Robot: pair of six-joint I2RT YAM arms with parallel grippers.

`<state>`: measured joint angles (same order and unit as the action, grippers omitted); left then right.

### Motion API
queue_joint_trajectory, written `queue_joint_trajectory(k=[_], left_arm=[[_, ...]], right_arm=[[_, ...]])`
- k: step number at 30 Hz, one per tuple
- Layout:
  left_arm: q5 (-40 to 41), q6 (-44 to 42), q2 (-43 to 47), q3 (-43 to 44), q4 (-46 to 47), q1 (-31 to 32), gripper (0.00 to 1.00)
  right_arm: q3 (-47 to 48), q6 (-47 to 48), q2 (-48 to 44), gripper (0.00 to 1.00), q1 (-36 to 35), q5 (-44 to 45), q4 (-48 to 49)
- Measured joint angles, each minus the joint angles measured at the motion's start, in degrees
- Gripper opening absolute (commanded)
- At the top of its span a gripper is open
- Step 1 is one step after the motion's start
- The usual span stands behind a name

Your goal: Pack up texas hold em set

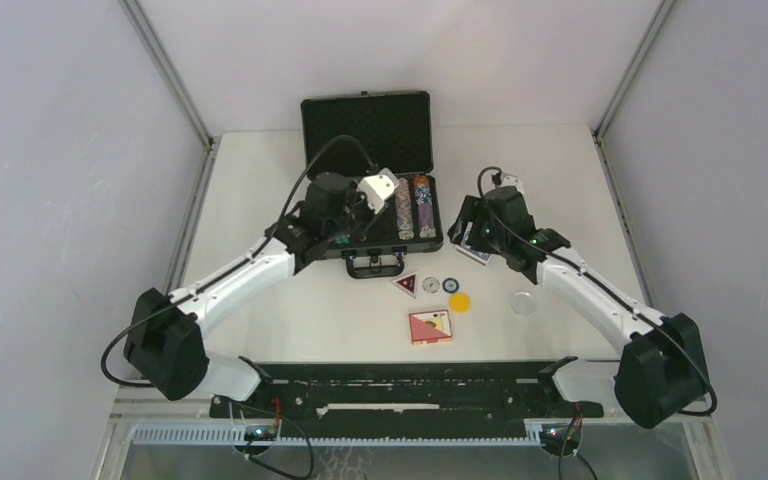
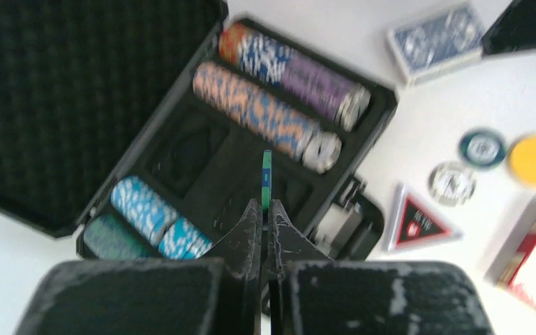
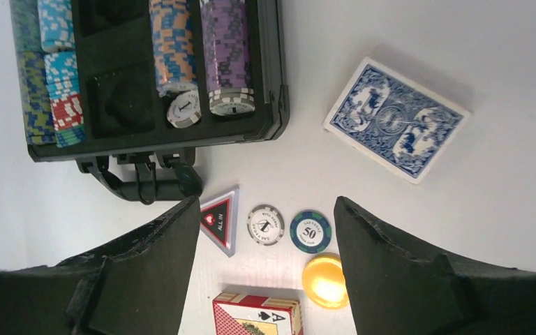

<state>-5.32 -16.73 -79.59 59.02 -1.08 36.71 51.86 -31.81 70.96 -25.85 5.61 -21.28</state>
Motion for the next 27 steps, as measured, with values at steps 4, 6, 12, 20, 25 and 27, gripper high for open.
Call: queue_joint_trajectory(k=[4,6,12,20,25,27], left_arm=[[-1.2,-7.4,-1.1,2.6,-13.4,-3.5,0.0],[-1.1,-11.7,-1.0,2.6,-19.0,-5.2,0.0],[-4.2,-22.4,3.3,2.4,-28.6,-9.2,0.0],[-10.7,-30.2,3.3,2.5,-32.3,-12.2,0.0],[-12.9,-32.9,-3.5,2.7,-35.7,-12.3,0.0],[-13.2,-33.6,-6.4,3.1,-37.3,-12.6,0.0]], right_arm=[[-0.9,0.0,4.2,0.78,0.2,-3.6,2.9],[-0.9,0.0,6.8,0.78,0.2,-5.8,4.2],[-2.1,0.0,11.3,0.78,-0.5,-9.9,6.8],[-2.3,0.3,12.9,0.79,-0.5,-12.1,9.0],[-2.3,1.0,13.5,0.79,-0.4,-12.1,9.2],[-2.3,1.3,13.9,0.79,-0.4,-12.1,9.2]])
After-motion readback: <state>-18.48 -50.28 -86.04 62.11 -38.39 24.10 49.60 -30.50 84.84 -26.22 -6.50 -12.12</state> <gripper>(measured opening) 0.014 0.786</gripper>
